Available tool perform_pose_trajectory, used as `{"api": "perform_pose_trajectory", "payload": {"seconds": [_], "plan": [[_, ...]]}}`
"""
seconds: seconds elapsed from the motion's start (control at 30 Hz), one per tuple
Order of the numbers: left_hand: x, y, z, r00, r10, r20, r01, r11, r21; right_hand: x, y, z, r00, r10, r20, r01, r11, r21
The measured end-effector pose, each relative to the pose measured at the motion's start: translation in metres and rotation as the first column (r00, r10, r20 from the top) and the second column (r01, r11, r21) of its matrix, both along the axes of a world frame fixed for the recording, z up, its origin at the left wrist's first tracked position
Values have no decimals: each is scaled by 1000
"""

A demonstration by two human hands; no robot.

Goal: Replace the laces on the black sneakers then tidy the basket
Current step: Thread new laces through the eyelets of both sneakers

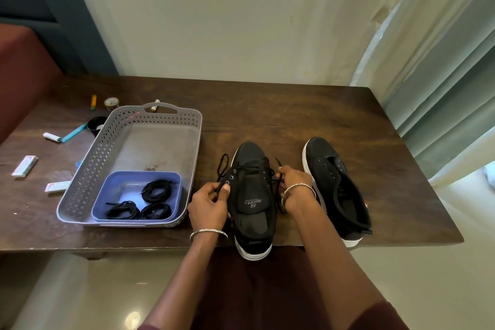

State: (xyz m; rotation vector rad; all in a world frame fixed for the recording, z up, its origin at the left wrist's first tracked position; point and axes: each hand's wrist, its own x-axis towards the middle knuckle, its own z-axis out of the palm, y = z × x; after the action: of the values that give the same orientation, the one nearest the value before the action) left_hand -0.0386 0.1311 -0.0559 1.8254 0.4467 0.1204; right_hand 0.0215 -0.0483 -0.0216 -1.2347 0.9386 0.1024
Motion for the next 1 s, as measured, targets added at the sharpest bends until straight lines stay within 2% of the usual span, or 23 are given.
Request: {"api": "perform_pose_trajectory", "payload": {"seconds": [0.07, 0.1, 0.13, 0.2, 0.23, 0.3, 0.4, 0.43, 0.53, 0.63, 0.7, 0.77, 0.83, 0.93, 0.97, 1.0], "plan": [[0, 0, 0, 1000, -1, -3, 1, 1000, -3, -2, 4, -3, 999, -11, 31, 14, 993, -118], [0, 0, -1, 1000, -4, -7, 4, 1000, -1, -3, 5, -3, 999, 47, 14, -41, 960, -277], [0, 0, -1, 1000, -8, -10, 8, 1000, 3, -4, 5, -6, 991, 129, -31, -128, 875, -467], [1, 0, -1, 1000, -10, -16, 10, 1000, 14, -9, 5, -7, 962, 260, -88, -234, 609, -758], [1, 0, -1, 1000, -9, -17, 9, 1000, 17, -10, 5, -6, 943, 330, -52, -228, 519, -824], [2, -1, 0, 1000, -1, -14, 1, 1000, 23, -7, 7, -5, 874, 486, -7, -230, 401, -887], [0, -5, 5, 1000, 13, 2, -13, 997, 81, -2, 10, -1, 775, 607, -179, -328, 144, -934], [-2, -7, 9, 1000, 12, 22, -15, 992, 125, 0, 10, 1, 764, 610, -211, -343, 107, -933], [-6, -12, 22, 985, -121, 124, 70, 933, 354, 2, 10, 2, 762, 618, -193, -371, 171, -913], [-1, -18, 31, 916, -400, 38, 293, 729, 618, 1, 9, 0, 749, 640, -174, -380, 198, -904], [6, -21, 33, 876, -481, -41, 372, 618, 693, -1, 9, -2, 721, 667, -188, -394, 172, -903], [11, -24, 34, 861, -501, -86, 411, 587, 698, -1, 7, -3, 713, 677, -185, -413, 192, -890], [14, -27, 36, 864, -492, -107, 418, 582, 698, 0, 3, -4, 764, 633, -121, -401, 320, -858], [15, -31, 35, 883, -463, -77, 373, 593, 713, 0, -7, -7, 863, 499, 76, -279, 597, -752], [14, -33, 34, 889, -453, -69, 362, 603, 711, -2, -10, -7, 880, 430, 200, -208, 729, -652], [13, -34, 33, 895, -443, -62, 351, 610, 710, -3, -12, -4, 885, 322, 337, -136, 869, -475]]}}
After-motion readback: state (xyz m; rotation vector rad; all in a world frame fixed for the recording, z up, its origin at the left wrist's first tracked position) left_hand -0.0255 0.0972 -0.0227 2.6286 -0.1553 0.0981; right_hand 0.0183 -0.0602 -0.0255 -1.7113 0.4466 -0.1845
